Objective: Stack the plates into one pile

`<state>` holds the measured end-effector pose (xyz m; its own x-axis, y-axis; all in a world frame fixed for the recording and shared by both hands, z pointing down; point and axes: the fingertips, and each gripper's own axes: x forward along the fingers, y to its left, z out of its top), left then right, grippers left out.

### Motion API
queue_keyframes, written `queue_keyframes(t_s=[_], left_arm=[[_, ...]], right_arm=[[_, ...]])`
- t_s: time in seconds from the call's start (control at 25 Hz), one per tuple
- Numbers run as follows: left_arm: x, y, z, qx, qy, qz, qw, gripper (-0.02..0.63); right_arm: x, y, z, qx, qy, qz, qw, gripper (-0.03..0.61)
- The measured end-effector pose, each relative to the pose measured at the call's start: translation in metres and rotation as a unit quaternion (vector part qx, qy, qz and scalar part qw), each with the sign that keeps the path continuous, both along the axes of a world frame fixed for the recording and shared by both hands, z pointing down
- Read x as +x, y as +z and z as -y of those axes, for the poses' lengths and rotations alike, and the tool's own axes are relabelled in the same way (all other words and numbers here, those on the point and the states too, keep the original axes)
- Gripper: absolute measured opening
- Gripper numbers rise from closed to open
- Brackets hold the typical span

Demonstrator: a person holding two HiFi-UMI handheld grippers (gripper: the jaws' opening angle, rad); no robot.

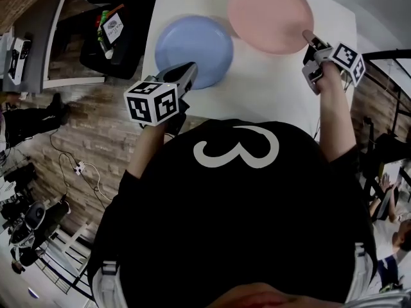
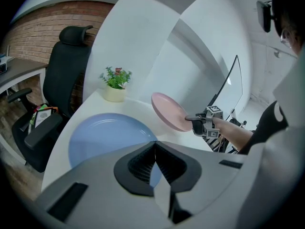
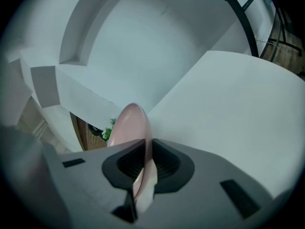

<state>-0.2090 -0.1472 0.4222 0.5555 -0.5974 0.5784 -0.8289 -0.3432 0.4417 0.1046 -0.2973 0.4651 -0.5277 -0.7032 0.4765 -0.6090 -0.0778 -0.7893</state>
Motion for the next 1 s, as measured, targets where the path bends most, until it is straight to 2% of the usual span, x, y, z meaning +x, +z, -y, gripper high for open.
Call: queue_keyframes(t_s=[0.64, 1.0], left_arm=[[-0.080, -0.003, -0.018, 0.014, -0.043, -0.006, 0.9990, 0.017], [-0.115, 0.003, -0.026, 0.011, -0.071, -0.009, 0.9973, 0.017]], right_arm=[[-0.126, -0.013, -0.022, 0.012, -0.095, 0.007, 0.995, 0.049], [-0.182, -0.008, -0.028, 0.012, -0.147, 0.008, 0.989, 0.049]])
